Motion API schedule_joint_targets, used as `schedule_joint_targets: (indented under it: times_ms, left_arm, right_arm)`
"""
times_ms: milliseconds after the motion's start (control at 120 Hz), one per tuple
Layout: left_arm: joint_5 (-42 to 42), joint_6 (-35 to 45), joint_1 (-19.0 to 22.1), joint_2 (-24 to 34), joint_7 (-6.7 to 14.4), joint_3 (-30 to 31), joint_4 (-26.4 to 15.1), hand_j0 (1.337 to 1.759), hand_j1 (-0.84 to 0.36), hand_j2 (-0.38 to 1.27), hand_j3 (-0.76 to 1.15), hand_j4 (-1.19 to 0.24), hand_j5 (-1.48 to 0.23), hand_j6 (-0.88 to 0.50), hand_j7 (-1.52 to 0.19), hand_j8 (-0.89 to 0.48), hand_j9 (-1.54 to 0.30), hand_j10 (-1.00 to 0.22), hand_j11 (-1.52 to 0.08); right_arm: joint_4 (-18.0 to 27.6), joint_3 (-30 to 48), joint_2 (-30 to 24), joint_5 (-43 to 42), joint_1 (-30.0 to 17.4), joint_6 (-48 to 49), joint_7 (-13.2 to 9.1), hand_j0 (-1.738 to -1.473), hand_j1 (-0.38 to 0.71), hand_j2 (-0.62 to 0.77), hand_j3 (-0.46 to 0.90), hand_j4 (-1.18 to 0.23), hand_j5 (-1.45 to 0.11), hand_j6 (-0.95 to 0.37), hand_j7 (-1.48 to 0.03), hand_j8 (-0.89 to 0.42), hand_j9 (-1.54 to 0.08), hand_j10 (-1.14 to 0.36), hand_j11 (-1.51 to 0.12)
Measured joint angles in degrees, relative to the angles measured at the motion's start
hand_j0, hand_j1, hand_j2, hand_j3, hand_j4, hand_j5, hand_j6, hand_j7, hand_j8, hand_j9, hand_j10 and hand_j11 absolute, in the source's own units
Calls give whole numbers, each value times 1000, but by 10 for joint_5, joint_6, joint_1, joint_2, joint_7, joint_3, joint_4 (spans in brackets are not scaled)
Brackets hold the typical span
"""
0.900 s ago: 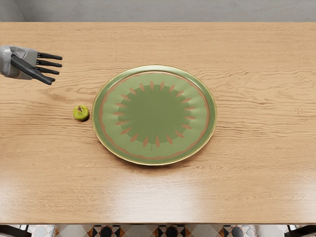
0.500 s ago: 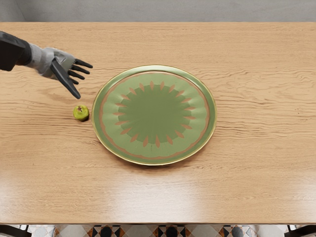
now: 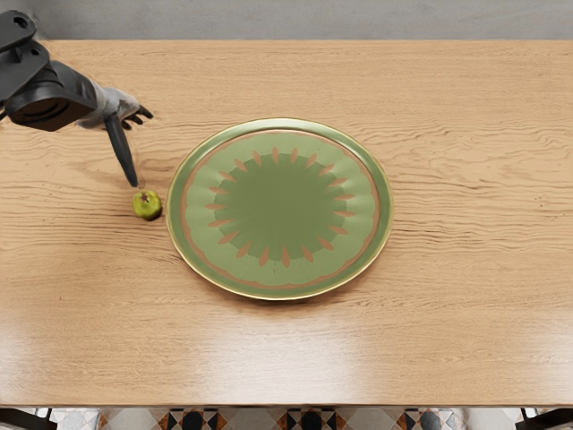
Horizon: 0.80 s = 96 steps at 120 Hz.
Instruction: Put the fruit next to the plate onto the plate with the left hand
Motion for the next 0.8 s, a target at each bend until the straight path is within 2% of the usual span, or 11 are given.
schedule_joint_targets:
  times_ms: [58, 117, 267, 592, 800]
  left_arm:
    - [11, 52, 2, 65, 0, 4, -85, 1658, 331, 3, 0, -16, -20, -17, -20, -17, -20, -16, -20]
    - [35, 101, 8, 75, 0, 6, -151, 1658, 331, 4, 0, -17, -21, -18, -20, -17, -20, -17, -20]
    - [94, 191, 33, 74, 0, 8, -238, 1658, 332, 4, 0, -18, -20, -19, -20, -19, -20, -18, -20]
    - [121, 268, 82, 77, 0, 8, -309, 1658, 338, 4, 0, -14, -14, -15, -14, -15, -14, -13, -13]
    - [156, 312, 115, 76, 0, 8, -323, 1658, 338, 4, 0, -14, -15, -15, -14, -15, -14, -14, -14]
  right_arm:
    - [0, 0, 0, 0, 0, 0, 0, -1658, -337, -2, 0, -10, -13, -9, -13, -9, -13, -9, -13]
    - [0, 0, 0, 0, 0, 0, 0, -1658, -337, -2, 0, -9, -13, -9, -13, -9, -13, -9, -13]
    - [0, 0, 0, 0, 0, 0, 0, -1658, -337, -2, 0, -9, -13, -9, -13, -9, -13, -9, -13]
    - [0, 0, 0, 0, 0, 0, 0, -1658, -337, -2, 0, -9, -13, -9, -13, -9, -13, -9, -13]
    - [0, 0, 0, 0, 0, 0, 0, -1658, -337, -2, 0, -9, -13, -9, -13, -9, -13, -9, -13]
